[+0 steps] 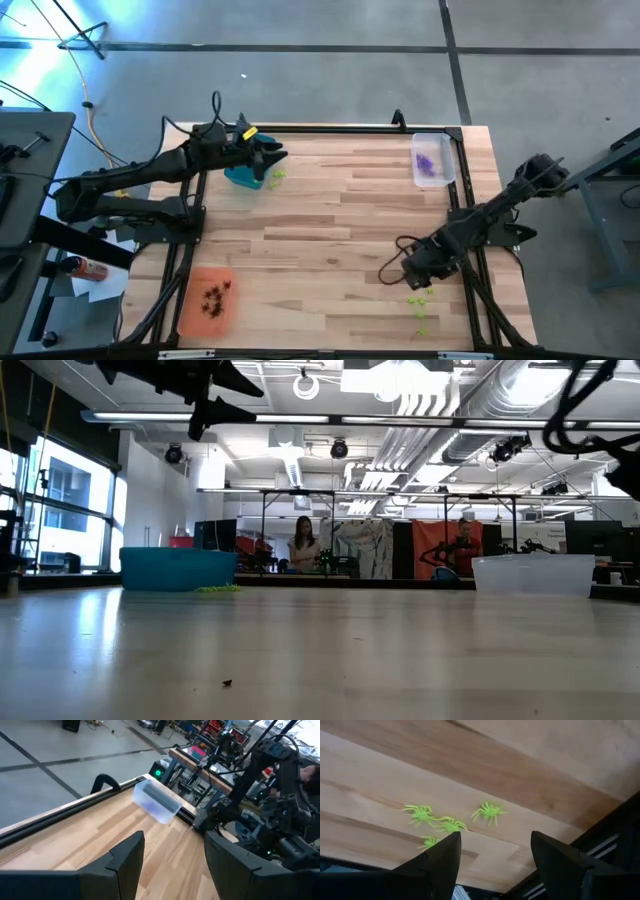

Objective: Sort Halloween decoration
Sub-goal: Put the green spider toy into the blue bin

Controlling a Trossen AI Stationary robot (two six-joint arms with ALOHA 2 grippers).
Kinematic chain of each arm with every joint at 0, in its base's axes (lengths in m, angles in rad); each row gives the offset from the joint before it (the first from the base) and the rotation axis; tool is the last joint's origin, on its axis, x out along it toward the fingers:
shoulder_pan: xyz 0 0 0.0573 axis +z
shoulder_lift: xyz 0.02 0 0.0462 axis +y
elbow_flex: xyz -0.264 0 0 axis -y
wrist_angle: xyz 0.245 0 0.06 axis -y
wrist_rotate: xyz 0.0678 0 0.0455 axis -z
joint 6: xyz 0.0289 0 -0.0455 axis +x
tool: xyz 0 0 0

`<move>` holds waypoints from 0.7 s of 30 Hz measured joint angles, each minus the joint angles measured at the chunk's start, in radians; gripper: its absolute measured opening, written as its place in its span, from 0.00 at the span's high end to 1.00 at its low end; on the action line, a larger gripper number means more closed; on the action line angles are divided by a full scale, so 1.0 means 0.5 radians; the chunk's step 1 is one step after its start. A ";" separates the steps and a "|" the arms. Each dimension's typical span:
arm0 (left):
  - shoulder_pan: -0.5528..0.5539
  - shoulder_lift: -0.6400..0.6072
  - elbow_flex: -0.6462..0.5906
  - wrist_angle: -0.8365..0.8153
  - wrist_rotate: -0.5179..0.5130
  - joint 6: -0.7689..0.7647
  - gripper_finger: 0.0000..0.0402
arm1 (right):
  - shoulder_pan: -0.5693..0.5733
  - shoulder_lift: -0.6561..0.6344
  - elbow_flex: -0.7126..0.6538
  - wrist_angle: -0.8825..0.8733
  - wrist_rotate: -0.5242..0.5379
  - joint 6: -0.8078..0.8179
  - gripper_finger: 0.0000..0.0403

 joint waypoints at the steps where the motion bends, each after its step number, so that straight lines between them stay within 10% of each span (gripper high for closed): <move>1: -0.002 0.013 0.000 0.015 0.002 0.000 0.53 | 0.032 0.000 -0.016 0.022 0.001 0.054 0.41; 21: -0.013 0.051 0.000 0.037 0.008 -0.047 0.53 | 0.251 0.002 -0.350 0.536 0.105 0.527 0.44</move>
